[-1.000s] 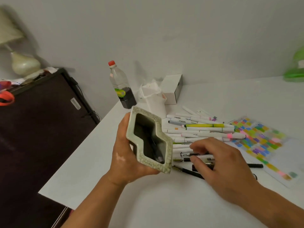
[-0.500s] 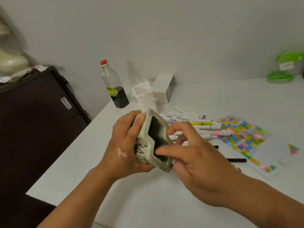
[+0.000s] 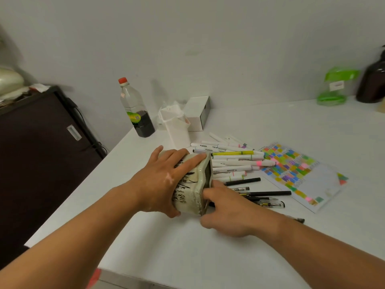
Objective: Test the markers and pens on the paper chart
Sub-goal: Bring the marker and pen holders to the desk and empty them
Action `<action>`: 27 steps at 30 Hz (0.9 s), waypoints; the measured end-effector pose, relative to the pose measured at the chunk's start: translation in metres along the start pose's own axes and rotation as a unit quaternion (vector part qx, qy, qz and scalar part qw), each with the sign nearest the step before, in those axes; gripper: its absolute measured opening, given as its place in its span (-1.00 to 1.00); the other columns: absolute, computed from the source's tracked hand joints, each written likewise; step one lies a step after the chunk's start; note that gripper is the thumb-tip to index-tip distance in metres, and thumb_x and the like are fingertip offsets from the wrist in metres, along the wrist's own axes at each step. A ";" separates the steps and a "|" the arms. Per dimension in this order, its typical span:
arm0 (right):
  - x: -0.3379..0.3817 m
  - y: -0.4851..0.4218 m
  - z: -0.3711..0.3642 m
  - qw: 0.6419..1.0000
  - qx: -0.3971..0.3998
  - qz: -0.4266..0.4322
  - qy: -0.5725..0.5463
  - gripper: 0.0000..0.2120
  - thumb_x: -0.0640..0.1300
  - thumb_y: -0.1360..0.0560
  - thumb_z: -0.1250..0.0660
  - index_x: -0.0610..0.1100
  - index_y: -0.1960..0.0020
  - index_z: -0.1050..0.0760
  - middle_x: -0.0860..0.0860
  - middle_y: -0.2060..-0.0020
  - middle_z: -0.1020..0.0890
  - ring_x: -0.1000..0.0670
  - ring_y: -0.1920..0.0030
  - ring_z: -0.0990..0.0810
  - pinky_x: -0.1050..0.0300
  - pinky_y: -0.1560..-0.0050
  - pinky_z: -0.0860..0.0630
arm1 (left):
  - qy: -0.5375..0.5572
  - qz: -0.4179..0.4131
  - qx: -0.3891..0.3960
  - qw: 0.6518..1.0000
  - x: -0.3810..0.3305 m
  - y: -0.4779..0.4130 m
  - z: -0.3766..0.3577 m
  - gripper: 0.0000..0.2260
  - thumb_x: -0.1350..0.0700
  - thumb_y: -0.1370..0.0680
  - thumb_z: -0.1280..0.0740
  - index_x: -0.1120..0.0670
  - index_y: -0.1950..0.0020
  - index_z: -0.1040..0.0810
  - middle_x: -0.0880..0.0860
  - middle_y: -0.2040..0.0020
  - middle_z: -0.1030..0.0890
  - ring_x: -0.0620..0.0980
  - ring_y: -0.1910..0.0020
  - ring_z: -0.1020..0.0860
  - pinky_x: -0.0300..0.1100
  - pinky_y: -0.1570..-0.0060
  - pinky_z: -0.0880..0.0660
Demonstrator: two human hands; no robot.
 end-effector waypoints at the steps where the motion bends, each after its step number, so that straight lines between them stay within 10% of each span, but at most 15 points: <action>1: -0.002 0.000 0.002 1.000 -0.016 0.000 0.010 -0.51 -0.04 -0.44 -0.39 0.09 -0.37 -0.52 0.08 -0.30 -0.39 0.02 -0.27 -0.47 0.15 -0.32 -0.45 | 0.000 0.000 0.022 1.000 0.000 -0.002 -0.002 0.30 -0.41 -0.11 -0.51 -0.22 -0.58 0.29 0.01 -0.49 -0.24 0.08 -0.45 -0.25 0.24 -0.47 -0.11; 9: -0.019 0.006 0.018 0.990 -0.112 -0.027 -0.087 -0.74 -0.04 -0.42 -0.21 0.09 0.00 -0.63 0.17 0.23 -0.66 0.19 0.23 -0.60 0.27 0.28 -0.50 | 0.018 -0.004 0.100 0.995 -0.001 -0.017 0.004 0.30 -0.38 -0.08 -0.53 -0.30 -0.52 0.34 -0.05 -0.39 -0.32 0.05 -0.35 -0.33 0.20 -0.44 -0.16; 27: -0.038 -0.020 0.032 0.984 -0.170 -0.051 0.011 -0.90 -0.12 -0.44 -0.45 -0.06 0.08 -0.74 0.03 0.19 -0.75 0.01 0.12 -0.69 0.00 0.01 -0.64 | -0.015 0.005 0.094 0.995 -0.011 -0.025 -0.009 0.28 -0.37 -0.05 -0.48 -0.28 -0.51 0.32 0.00 -0.36 -0.33 0.06 -0.28 -0.34 0.10 -0.38 -0.24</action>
Point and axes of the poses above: each hand's wrist, its own y-axis away from the middle knuckle, its own z-axis out of the back of the hand, x = y × z, the point moved 9 cm from there along -y, towards the middle knuckle
